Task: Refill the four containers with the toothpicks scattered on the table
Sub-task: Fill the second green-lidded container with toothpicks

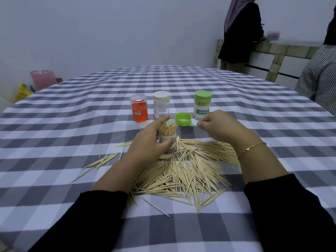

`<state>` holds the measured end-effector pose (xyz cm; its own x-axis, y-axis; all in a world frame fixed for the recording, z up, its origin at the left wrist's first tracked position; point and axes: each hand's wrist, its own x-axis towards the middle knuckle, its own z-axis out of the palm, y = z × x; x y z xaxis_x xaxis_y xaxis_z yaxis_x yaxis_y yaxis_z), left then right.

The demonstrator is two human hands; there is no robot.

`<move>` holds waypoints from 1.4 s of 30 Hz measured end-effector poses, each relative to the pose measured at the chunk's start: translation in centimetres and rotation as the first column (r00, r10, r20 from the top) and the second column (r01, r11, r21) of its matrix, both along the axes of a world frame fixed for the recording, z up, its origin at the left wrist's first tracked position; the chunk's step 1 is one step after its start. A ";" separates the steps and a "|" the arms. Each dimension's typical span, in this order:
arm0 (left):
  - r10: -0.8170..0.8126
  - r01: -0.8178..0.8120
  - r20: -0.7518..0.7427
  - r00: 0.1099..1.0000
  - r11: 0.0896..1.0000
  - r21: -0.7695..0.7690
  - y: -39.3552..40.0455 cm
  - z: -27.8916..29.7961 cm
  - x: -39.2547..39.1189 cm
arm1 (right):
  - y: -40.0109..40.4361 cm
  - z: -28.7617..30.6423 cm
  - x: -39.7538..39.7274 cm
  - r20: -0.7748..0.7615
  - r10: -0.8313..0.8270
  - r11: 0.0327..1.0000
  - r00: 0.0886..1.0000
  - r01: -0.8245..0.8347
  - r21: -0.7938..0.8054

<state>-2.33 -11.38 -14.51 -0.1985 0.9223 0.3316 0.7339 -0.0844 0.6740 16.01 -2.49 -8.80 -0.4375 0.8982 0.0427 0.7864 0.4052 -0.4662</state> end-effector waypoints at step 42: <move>0.021 -0.020 0.032 0.999 0.999 -0.031 0.0 0.1 0.2 | -2.4 -0.7 -1.5 0.541 -0.071 0.996 0.838 0.028 0.086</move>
